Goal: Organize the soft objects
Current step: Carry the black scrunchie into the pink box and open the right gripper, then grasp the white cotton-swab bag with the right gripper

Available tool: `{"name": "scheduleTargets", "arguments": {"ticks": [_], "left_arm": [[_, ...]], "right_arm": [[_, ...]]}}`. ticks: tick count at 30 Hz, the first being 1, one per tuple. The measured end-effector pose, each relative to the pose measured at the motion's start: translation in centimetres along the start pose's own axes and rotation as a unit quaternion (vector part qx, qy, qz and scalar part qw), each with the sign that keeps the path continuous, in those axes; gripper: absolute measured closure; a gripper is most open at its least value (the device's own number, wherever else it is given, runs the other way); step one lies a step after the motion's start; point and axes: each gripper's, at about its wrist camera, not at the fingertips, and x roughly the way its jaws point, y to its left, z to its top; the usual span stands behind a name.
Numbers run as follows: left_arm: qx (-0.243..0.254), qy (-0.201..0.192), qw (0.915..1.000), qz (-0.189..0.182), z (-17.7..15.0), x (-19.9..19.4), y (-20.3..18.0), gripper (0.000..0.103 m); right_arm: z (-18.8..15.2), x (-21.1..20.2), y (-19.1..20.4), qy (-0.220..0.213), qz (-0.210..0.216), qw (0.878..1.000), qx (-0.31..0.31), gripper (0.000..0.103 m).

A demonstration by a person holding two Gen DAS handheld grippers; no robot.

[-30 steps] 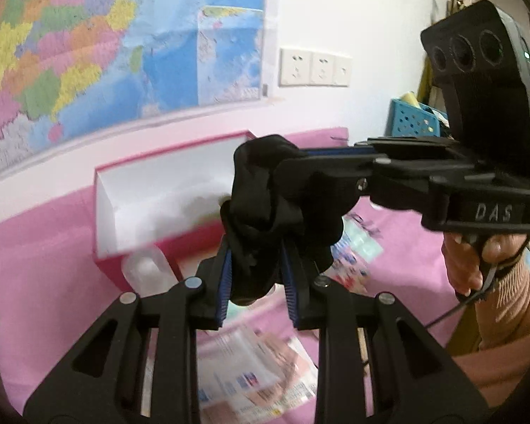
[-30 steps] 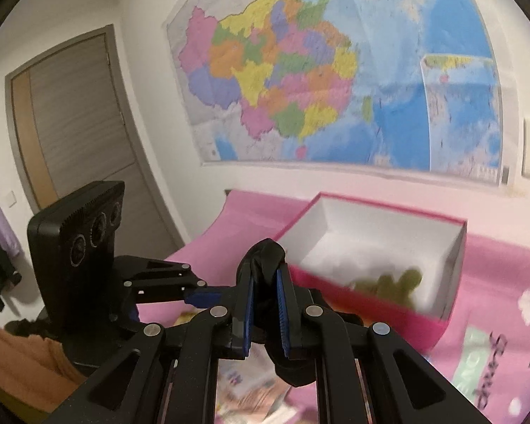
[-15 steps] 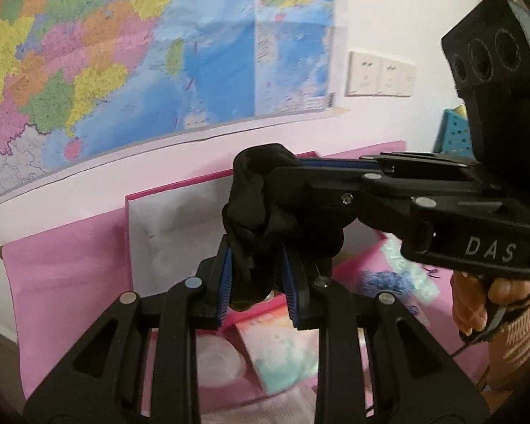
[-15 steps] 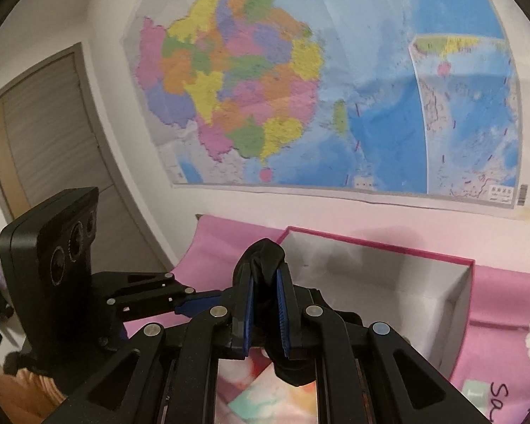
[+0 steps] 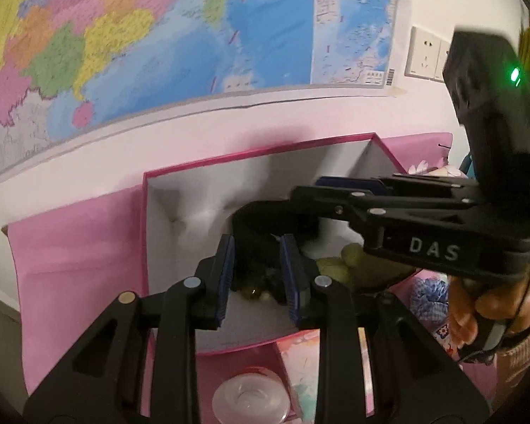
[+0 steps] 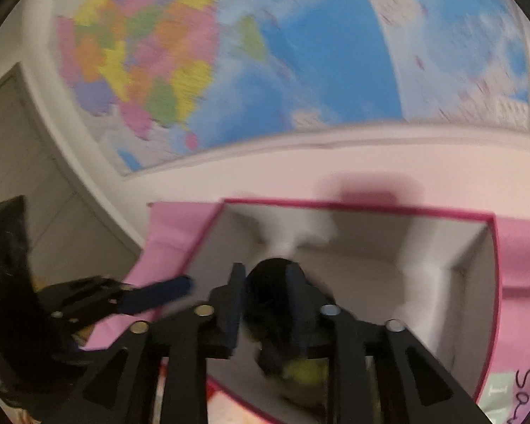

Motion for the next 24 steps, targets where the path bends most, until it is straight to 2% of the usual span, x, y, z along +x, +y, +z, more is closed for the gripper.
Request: {"name": "scheduleTargets", "arguments": {"ticks": [2, 5, 9, 13, 18, 24], "left_arm": [[0.0, -0.012, 0.9998, 0.015, -0.5, -0.8, 0.4, 0.071], [0.0, -0.028, 0.9996, 0.006, -1.5, -2.4, 0.9, 0.069], [-0.005, -0.051, 0.9987, -0.008, -3.5, -5.2, 1.9, 0.064], [-0.013, -0.063, 0.9977, -0.019, -5.8, -7.4, 2.7, 0.059], [-0.017, -0.066, 0.9974, -0.023, -8.9, -9.3, 3.2, 0.058], [-0.029, -0.035, 0.9987, -0.022, -12.8, -9.2, 4.0, 0.057]], "right_arm": [[-0.5, -0.5, -0.3, -0.003, -0.01, 1.0, 0.003, 0.07], [-1.5, -2.3, -0.1, -0.014, -0.004, 1.0, -0.007, 0.07], [-3.3, -5.7, 1.5, -0.028, 0.024, 0.999, -0.031, 0.069], [-5.5, -8.7, 3.0, -0.032, 0.052, 0.997, -0.047, 0.062], [-8.4, -10.1, 4.6, -0.012, 0.083, 0.995, -0.061, 0.06], [-12.5, -9.3, 5.8, 0.039, 0.103, 0.992, -0.06, 0.056]]}}
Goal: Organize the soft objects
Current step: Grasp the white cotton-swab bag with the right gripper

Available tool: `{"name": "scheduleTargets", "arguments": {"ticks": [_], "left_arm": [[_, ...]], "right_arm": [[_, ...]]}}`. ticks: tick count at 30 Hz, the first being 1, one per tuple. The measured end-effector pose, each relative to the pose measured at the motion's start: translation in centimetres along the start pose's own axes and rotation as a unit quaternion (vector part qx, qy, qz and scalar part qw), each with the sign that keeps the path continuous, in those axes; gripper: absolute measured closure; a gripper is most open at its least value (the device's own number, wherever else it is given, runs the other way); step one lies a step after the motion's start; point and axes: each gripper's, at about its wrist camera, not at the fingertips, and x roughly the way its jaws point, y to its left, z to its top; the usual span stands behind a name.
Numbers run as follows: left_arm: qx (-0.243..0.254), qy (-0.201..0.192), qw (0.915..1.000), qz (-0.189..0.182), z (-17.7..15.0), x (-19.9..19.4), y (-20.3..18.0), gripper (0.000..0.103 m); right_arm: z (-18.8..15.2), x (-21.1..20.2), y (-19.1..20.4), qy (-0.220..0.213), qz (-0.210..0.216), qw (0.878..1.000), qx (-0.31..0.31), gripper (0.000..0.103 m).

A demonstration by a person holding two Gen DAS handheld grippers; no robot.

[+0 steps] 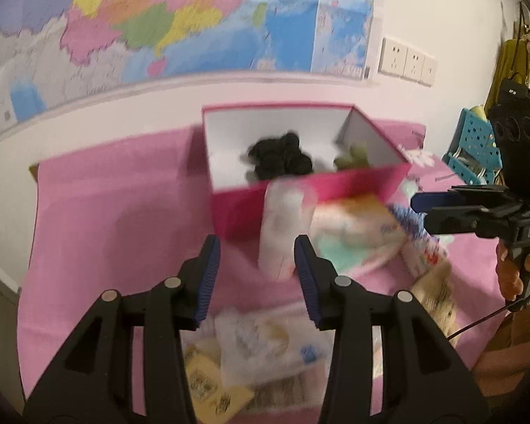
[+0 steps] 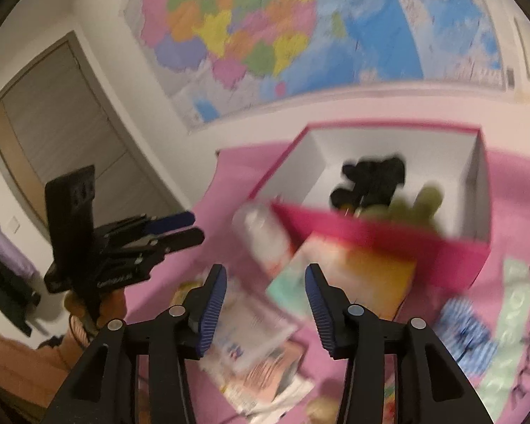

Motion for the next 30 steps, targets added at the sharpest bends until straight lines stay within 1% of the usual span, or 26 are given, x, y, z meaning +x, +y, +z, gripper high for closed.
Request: {"name": "scheduleTargets", "arguments": {"ticks": [4, 8, 12, 16, 18, 19, 20, 21, 22, 23, 29, 30], "left_arm": [[-0.019, 0.034, 0.9992, -0.001, -2.5, 1.0, 0.9, 0.057], [-0.03, 0.057, 0.9979, -0.008, -4.2, 1.8, 1.4, 0.057], [-0.035, 0.067, 0.9971, -0.013, -5.2, 2.3, 1.6, 0.057], [-0.041, 0.075, 0.9962, -0.019, -5.9, 2.7, 1.9, 0.057], [-0.042, 0.079, 0.9957, -0.022, -6.3, 2.9, 2.0, 0.057], [-0.043, 0.081, 0.9955, -0.023, -6.4, 2.9, 2.1, 0.057], [-0.043, 0.083, 0.9953, -0.025, -6.5, 3.0, 2.2, 0.057], [-0.043, 0.085, 0.9951, -0.026, -6.7, 3.0, 2.2, 0.057], [-0.043, 0.086, 0.995, -0.027, -6.8, 3.0, 2.2, 0.057], [-0.044, 0.088, 0.9948, -0.028, -6.9, 3.0, 2.3, 0.057], [-0.045, 0.094, 0.9939, -0.037, -7.0, 3.0, 2.6, 0.056], [-0.044, 0.096, 0.9938, -0.037, -7.0, 3.1, 2.7, 0.053]], "right_arm": [[-2.4, 2.3, -0.2, 0.045, 0.006, 0.999, 0.019, 0.056], [-3.9, 4.4, -0.7, 0.076, 0.007, 0.996, 0.041, 0.055], [-4.7, 5.8, -0.6, 0.091, 0.01, 0.994, 0.055, 0.055], [-4.8, 6.9, -0.9, 0.1, 0.003, 0.993, 0.068, 0.056], [-4.9, 7.4, -1.2, 0.102, -0.003, 0.992, 0.074, 0.058], [-4.9, 7.6, -1.3, 0.103, -0.005, 0.992, 0.076, 0.064], [-5.0, 7.8, -1.5, 0.105, -0.005, 0.991, 0.078, 0.072], [-5.1, 7.8, -1.6, 0.104, -0.008, 0.991, 0.079, 0.077], [-5.2, 7.7, -1.7, 0.1, -0.011, 0.992, 0.079, 0.085], [-5.3, 7.6, -1.7, 0.099, -0.013, 0.992, 0.077, 0.091], [-6.0, 6.7, -1.9, 0.086, -0.03, 0.993, 0.069, 0.096], [-6.1, 6.5, -1.9, 0.084, -0.033, 0.993, 0.07, 0.096]]}}
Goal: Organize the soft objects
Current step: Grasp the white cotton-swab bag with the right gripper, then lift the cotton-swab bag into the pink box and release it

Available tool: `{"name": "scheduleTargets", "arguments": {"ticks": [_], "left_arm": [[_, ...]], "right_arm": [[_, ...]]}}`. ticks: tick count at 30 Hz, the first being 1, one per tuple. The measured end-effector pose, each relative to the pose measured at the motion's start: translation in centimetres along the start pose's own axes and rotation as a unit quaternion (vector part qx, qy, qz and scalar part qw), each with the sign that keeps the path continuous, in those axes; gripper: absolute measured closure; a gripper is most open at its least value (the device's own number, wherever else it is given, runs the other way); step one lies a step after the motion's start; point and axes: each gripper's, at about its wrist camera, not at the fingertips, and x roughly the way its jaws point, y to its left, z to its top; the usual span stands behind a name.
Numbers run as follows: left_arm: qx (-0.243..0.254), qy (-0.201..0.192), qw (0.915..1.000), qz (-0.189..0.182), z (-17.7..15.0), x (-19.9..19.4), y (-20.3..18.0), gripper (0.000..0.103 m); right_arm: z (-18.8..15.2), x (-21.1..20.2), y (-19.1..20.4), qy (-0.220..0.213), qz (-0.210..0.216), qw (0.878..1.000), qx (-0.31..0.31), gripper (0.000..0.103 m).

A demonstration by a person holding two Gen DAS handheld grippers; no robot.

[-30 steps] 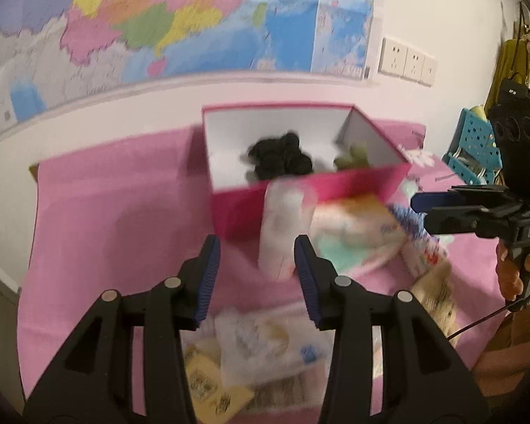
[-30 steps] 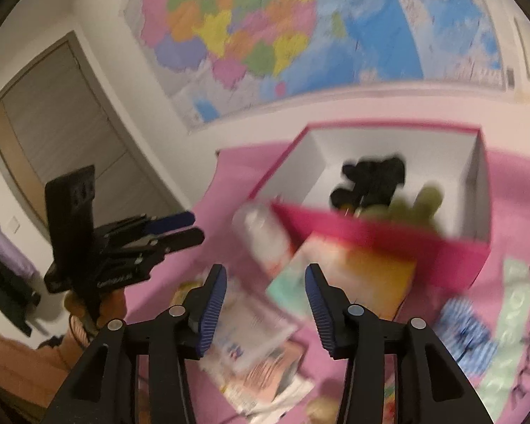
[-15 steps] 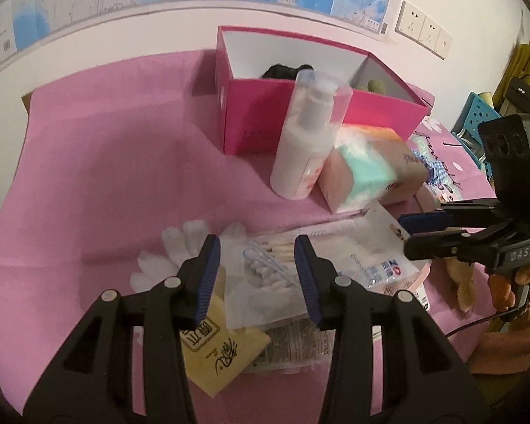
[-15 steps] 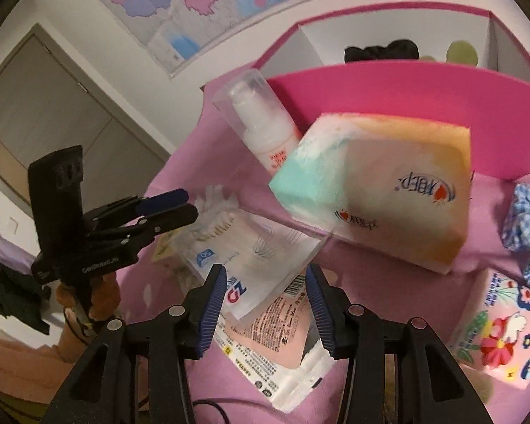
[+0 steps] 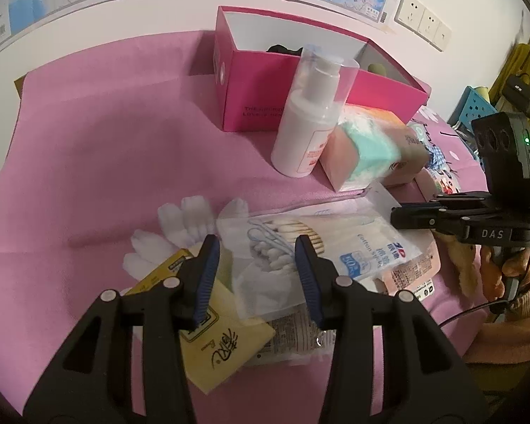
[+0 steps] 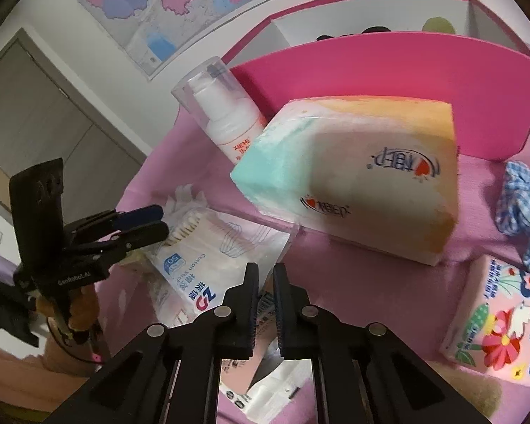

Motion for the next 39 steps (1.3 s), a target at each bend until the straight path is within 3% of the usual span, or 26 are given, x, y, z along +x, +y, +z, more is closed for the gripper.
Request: {"name": "scheduleTargets", "arguments": {"ticks": [2, 4, 12, 15, 22, 28, 34, 39], "left_arm": [[0.0, 0.004, 1.0, -0.005, 0.0, 0.1, 0.0, 0.046], [0.001, 0.009, 0.9999, -0.012, -0.1, 0.1, -0.1, 0.045], [0.025, 0.063, 0.9927, -0.1, -0.5, 1.8, -1.7, 0.041], [0.026, 0.073, 0.9907, -0.112, -0.4, 2.2, -2.1, 0.034], [0.006, 0.068, 0.9887, -0.134, -0.1, 2.0, -1.7, 0.033], [-0.01, 0.055, 0.9895, -0.133, -0.2, 0.9, -1.8, 0.051], [-0.011, 0.035, 0.9908, -0.131, 0.1, -0.7, -2.6, 0.054], [0.005, -0.01, 0.9906, -0.137, 1.2, -3.9, -3.6, 0.054]], "right_arm": [[-0.3, -0.4, -0.2, -0.006, -0.008, 1.0, 0.0, 0.097], [-0.6, -1.2, -0.6, -0.014, -0.01, 1.0, 0.002, 0.097], [-1.1, -2.7, -1.3, -0.033, -0.019, 0.999, 0.003, 0.097], [-1.2, -2.7, -1.5, -0.035, -0.016, 0.999, 0.01, 0.097], [-1.3, -2.5, -1.8, -0.03, 0.014, 0.999, 0.025, 0.093], [-1.3, -3.5, -0.8, -0.048, 0.011, 0.999, 0.008, 0.095], [-1.2, -5.2, 0.0, -0.069, 0.016, 0.997, 0.0, 0.095], [-0.6, -7.5, 1.1, -0.096, 0.02, 0.995, -0.015, 0.095]]}}
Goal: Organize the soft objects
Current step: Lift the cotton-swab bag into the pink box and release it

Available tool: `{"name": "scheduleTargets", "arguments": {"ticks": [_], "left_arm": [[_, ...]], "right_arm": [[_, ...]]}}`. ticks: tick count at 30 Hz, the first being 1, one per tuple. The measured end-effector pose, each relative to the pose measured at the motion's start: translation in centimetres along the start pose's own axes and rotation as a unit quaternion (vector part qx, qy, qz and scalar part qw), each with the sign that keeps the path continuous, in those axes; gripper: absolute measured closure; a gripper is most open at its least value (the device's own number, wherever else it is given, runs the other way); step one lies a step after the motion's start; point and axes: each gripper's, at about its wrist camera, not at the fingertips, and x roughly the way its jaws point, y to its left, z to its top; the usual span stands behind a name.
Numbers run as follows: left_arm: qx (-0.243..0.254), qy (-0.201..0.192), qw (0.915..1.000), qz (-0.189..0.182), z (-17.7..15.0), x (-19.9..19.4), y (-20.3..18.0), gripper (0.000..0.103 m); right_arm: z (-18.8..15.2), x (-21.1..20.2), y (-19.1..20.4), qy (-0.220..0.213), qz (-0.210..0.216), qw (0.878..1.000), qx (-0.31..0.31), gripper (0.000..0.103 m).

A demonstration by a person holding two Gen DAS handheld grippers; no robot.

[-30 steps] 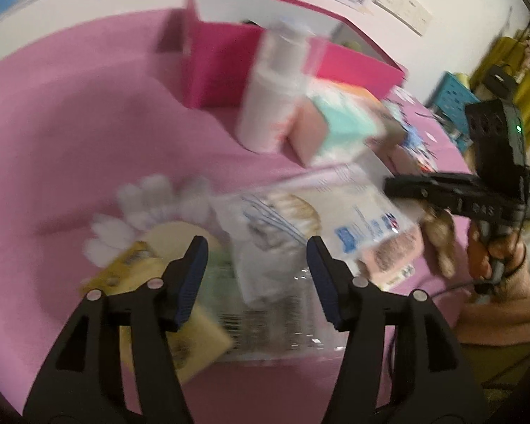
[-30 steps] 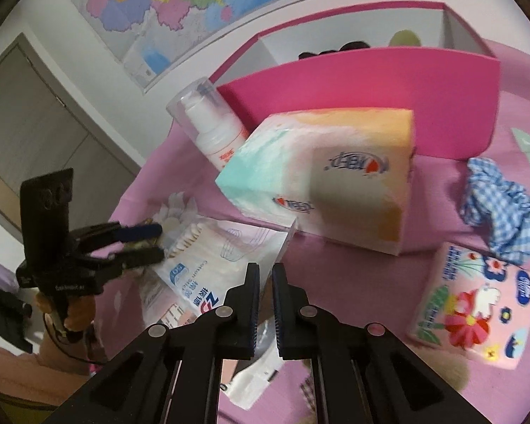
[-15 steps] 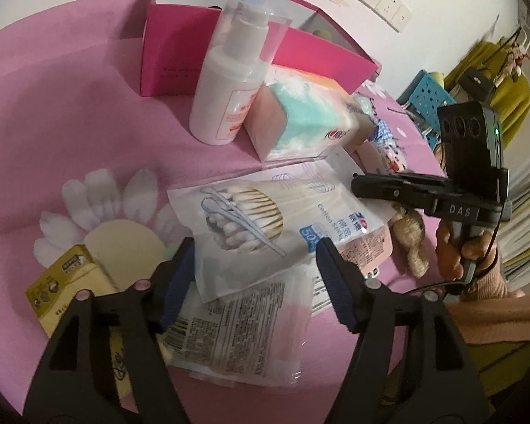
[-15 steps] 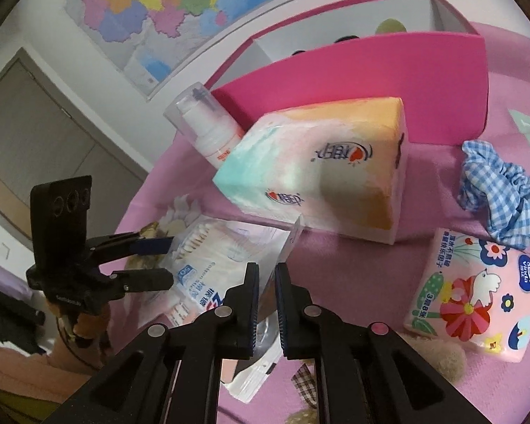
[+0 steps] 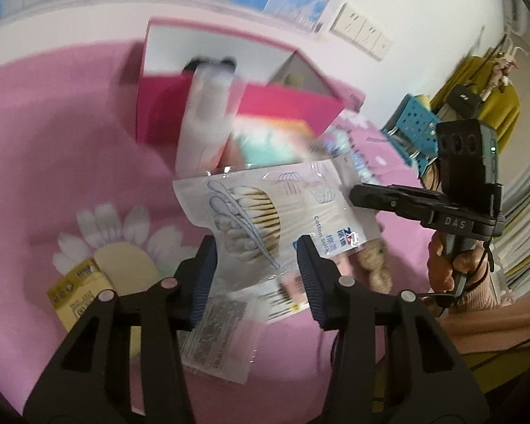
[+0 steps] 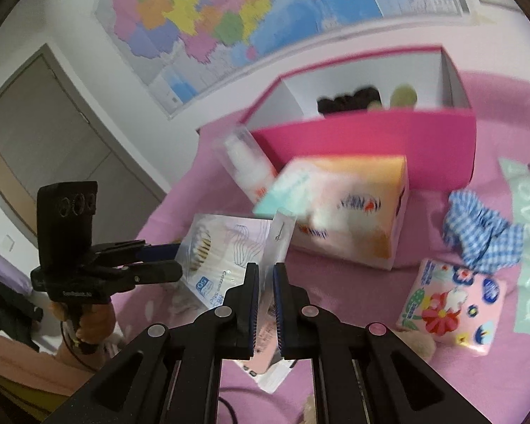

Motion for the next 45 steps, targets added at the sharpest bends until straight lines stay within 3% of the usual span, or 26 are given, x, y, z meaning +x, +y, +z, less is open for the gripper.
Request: {"name": "scheduleTargets", "arguments": {"ticks": [9, 17, 23, 29, 39, 43, 45], "left_arm": [[0.062, -0.078, 0.9946, 0.026, 5.0, -4.2, -3.3, 0.054], [0.091, -0.118, 0.9866, 0.066, 11.1, -4.3, -3.7, 0.054], [0.076, -0.102, 0.987, 0.098, 14.6, -1.3, -1.8, 0.054], [0.05, -0.061, 0.9905, 0.113, 16.8, 2.7, 1.4, 0.054], [0.015, 0.006, 0.9897, 0.142, 17.3, 8.0, 4.6, 0.054], [-0.004, -0.001, 0.99, 0.141, 17.4, 7.7, 5.1, 0.054], [-0.009, -0.012, 0.9892, 0.146, 17.3, 7.0, 5.2, 0.054]], "right_arm": [[4.7, -4.0, 2.5, -0.071, 0.006, 0.997, -0.04, 0.095], [10.6, -4.6, 1.8, -0.114, -0.005, 0.992, -0.057, 0.095], [14.0, -1.9, 0.1, -0.111, -0.023, 0.993, -0.045, 0.095], [15.8, 2.0, -2.2, -0.084, -0.037, 0.995, -0.027, 0.095], [16.0, 7.3, -5.5, -0.024, -0.069, 0.997, 0.002, 0.092], [15.6, 8.3, -5.9, -0.011, -0.095, 0.995, 0.0, 0.072], [15.4, 8.1, -6.2, -0.012, -0.099, 0.995, 0.005, 0.071]]}}
